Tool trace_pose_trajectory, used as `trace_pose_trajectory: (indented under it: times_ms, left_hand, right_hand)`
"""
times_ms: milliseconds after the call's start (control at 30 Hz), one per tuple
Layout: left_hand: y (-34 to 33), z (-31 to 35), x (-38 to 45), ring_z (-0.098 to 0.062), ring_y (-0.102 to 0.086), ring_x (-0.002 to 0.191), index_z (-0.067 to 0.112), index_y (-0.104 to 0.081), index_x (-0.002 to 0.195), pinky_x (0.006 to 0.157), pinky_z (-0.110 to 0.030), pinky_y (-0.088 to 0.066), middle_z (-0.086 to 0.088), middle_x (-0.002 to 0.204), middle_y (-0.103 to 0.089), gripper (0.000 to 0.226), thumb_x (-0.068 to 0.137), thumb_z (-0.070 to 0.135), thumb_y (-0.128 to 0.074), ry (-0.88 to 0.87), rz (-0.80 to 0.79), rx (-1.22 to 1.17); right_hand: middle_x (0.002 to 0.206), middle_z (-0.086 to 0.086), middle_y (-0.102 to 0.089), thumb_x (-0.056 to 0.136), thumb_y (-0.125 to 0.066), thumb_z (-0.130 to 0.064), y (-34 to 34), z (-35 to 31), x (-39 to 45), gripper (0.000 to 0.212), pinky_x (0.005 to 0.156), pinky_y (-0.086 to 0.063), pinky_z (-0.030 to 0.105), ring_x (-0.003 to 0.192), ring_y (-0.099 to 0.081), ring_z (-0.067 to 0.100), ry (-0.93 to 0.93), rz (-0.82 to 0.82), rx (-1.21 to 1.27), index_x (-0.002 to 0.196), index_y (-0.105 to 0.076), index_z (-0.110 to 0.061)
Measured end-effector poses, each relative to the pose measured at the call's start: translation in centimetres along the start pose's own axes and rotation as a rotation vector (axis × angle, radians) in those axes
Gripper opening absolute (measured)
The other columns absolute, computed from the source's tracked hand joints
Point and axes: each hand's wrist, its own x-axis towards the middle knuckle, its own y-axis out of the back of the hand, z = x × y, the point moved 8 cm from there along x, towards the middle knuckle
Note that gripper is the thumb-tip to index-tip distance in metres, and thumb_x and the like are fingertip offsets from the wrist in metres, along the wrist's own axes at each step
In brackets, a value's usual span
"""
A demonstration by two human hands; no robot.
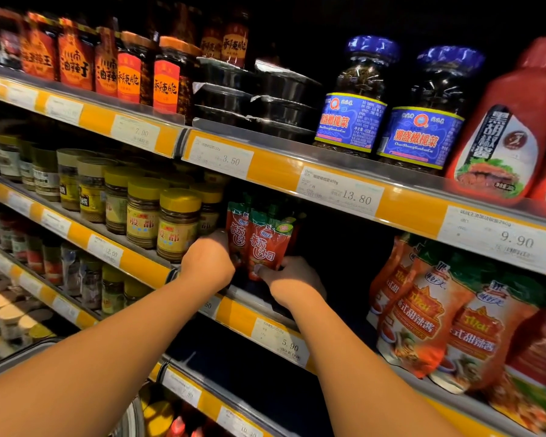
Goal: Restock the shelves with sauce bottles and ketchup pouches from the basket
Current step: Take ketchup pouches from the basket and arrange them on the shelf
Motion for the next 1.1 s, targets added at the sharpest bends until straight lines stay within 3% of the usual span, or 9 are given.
trace_pose_trajectory:
  times_ms: [133, 233, 333, 433, 533, 700, 800, 933, 1100]
  left_hand:
    - [0.6, 0.2, -0.5, -0.038, -0.065, 0.103, 0.011, -0.059, 0.118, 0.079, -0.041, -0.056, -0.016, 0.115, -0.067, 0.031, 0.087, 0.01, -0.065, -0.057, 0.068, -0.032]
    - [1.5, -0.4, -1.4, -0.031, -0.061, 0.075, 0.011, -0.054, 0.091, 0.058, -0.033, -0.047, -0.008, 0.086, -0.062, 0.011, 0.087, 0.013, -0.065, -0.066, 0.126, -0.142]
    - [2.7, -1.0, -3.0, -0.021, -0.052, 0.063, 0.016, -0.042, 0.077, 0.048, -0.032, -0.032, -0.003, 0.075, -0.054, 0.028, 0.093, 0.023, -0.064, -0.092, 0.17, -0.185]
    - [3.9, -1.6, -5.6, -0.027, -0.063, 0.102, 0.02, -0.053, 0.109, 0.066, -0.032, -0.049, 0.001, 0.108, -0.063, 0.019, 0.1, 0.035, -0.061, -0.209, 0.241, -0.254]
    - [3.8, -3.7, -8.5, -0.016, -0.051, 0.135, 0.027, -0.04, 0.154, 0.106, -0.037, -0.049, 0.006, 0.149, -0.052, 0.058, 0.101, 0.039, -0.06, -0.262, 0.218, -0.37]
    - [4.5, -8.8, -13.2, 0.0, -0.051, 0.127, 0.036, -0.05, 0.146, 0.099, -0.024, -0.044, 0.02, 0.14, -0.055, 0.047, 0.101, 0.045, -0.058, -0.268, 0.274, -0.426]
    - [4.9, -13.0, -15.8, 0.001, -0.052, 0.12, 0.034, -0.057, 0.139, 0.096, -0.026, -0.044, 0.021, 0.132, -0.058, 0.039, 0.101, 0.043, -0.059, -0.196, 0.311, -0.418]
    - [4.7, -18.9, -18.4, -0.007, -0.054, 0.121, 0.032, -0.063, 0.132, 0.096, -0.032, -0.046, 0.018, 0.131, -0.059, 0.032, 0.101, 0.042, -0.059, -0.057, 0.308, -0.417]
    - [3.6, -24.4, -21.0, -0.005, -0.053, 0.114, 0.032, -0.065, 0.124, 0.091, -0.029, -0.041, 0.017, 0.124, -0.058, 0.026, 0.102, 0.044, -0.058, 0.056, 0.256, -0.328]
  right_hand:
    - [0.091, -0.016, -0.07, 0.069, -0.065, -0.08, 0.1, -0.1, -0.2, 0.059, 0.08, -0.059, 0.036, 0.081, -0.068, 0.013, 0.0, -0.029, 0.022, 0.108, -0.069, -0.036]
    - [0.086, -0.018, -0.066, 0.059, -0.063, -0.086, 0.1, -0.2, -0.4, 0.063, 0.078, -0.058, 0.034, 0.08, -0.067, 0.012, -0.011, -0.045, 0.057, 0.096, -0.065, -0.036]
    - [0.071, -0.026, -0.061, 0.045, -0.061, -0.092, 0.5, -0.3, -1.0, 0.064, 0.062, -0.05, 0.026, 0.072, -0.064, 0.008, -0.036, -0.033, 0.112, 0.076, -0.059, -0.036]
    - [0.051, -0.034, -0.054, 0.035, -0.061, -0.092, 0.9, -0.3, -1.5, 0.057, 0.053, -0.04, 0.022, 0.065, -0.06, 0.003, -0.035, -0.028, 0.159, 0.064, -0.061, -0.042]
    - [0.073, -0.026, -0.063, 0.041, -0.062, -0.091, 1.7, -0.4, -2.0, 0.062, 0.058, -0.046, 0.026, 0.073, -0.066, 0.009, -0.005, -0.042, 0.139, 0.071, -0.061, -0.036]
    - [0.088, -0.001, -0.072, 0.077, -0.069, -0.075, 4.2, -1.1, -4.1, 0.054, 0.07, -0.054, 0.036, 0.081, -0.068, 0.021, 0.042, -0.062, 0.057, 0.094, -0.067, -0.024]
    - [0.081, -0.007, -0.068, 0.088, -0.068, -0.058, 6.6, -2.1, -7.7, 0.042, 0.062, -0.048, 0.033, 0.077, -0.064, 0.014, 0.131, 0.149, 0.075, 0.102, -0.067, -0.019]
    - [0.1, -0.015, -0.061, 0.089, -0.066, -0.037, 6.6, -5.5, -14.9, 0.014, 0.078, -0.048, 0.033, 0.097, -0.059, 0.011, 0.453, 0.407, 0.195, 0.101, -0.06, -0.033]
    - [0.111, -0.025, -0.054, 0.094, -0.063, -0.031, -2.3, -9.4, -20.3, 0.022, 0.09, -0.047, 0.025, 0.11, -0.054, 0.0, 0.634, 0.118, 0.203, 0.112, -0.055, -0.04]
